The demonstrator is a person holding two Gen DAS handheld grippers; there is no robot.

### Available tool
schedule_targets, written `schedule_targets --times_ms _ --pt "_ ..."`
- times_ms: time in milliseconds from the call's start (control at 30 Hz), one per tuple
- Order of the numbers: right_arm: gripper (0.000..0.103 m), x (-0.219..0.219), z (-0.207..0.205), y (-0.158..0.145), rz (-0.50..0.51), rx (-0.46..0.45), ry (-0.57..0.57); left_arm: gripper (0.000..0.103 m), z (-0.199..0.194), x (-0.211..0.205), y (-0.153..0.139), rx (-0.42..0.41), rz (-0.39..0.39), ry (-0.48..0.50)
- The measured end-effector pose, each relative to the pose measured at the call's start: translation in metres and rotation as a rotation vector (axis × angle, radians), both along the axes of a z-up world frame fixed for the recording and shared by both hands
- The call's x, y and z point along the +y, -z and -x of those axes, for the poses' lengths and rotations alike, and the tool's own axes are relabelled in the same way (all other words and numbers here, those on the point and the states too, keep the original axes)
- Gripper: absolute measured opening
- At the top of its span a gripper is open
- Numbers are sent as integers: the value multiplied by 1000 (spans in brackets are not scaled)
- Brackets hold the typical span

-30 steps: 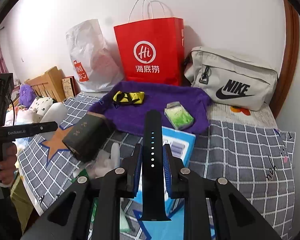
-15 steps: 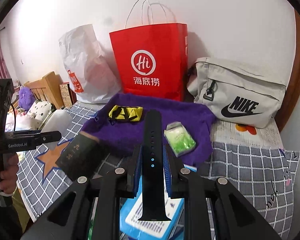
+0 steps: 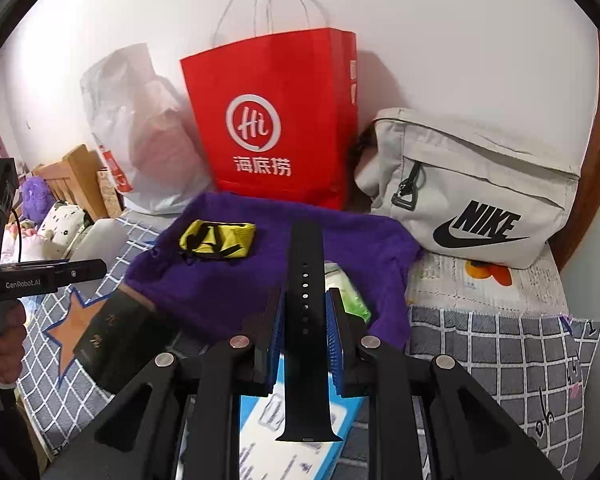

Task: Organize soft objects
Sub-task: 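Carry the white block with the left tool while the right tool carries the strap toward the towel, then lower and release the white block with the left tool while the right tool releases the strap on the towel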

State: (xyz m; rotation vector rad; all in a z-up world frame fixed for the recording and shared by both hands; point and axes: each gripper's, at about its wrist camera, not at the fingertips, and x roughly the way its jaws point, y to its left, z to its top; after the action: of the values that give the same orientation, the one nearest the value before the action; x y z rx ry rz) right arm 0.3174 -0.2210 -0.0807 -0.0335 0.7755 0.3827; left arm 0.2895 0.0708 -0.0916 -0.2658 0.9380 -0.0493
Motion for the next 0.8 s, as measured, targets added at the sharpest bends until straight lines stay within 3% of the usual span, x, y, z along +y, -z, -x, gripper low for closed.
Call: schedule_targets --times_ms 800 --pt "20 -9 -81 48 29 75 23 49 -58 5 32 52 39 2"
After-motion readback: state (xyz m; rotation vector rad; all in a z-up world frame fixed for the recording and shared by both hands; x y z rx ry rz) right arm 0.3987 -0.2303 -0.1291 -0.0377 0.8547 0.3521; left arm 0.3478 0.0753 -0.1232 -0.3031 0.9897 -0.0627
